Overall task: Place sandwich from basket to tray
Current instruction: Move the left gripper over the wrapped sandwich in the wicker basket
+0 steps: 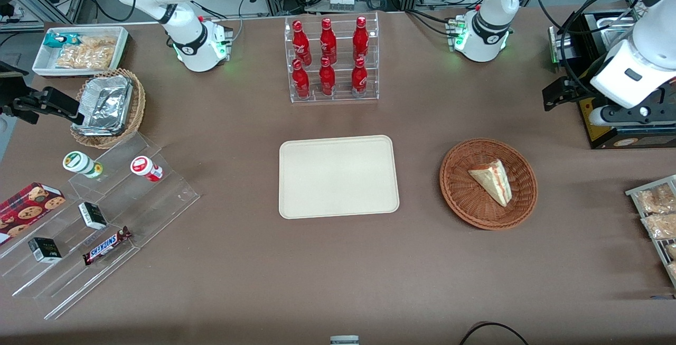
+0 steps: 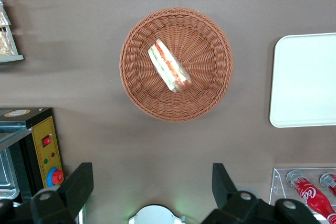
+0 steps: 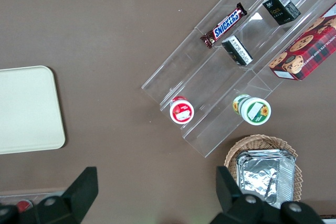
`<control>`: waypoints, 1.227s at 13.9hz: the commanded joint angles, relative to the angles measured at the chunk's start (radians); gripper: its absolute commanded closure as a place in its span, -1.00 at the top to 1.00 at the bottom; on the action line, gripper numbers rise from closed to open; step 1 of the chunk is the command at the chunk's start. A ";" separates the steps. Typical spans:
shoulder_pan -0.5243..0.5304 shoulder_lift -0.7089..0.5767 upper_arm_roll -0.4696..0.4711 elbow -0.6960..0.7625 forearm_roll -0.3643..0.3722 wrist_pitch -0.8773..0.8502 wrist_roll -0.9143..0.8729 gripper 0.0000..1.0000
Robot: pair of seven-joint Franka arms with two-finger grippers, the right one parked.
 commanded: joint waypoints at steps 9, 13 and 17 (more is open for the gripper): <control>-0.004 0.050 -0.002 -0.253 -0.007 0.198 0.011 1.00; -0.001 0.050 0.000 -0.434 -0.007 0.447 0.000 1.00; 0.001 0.038 0.000 -0.606 -0.007 0.699 -0.096 1.00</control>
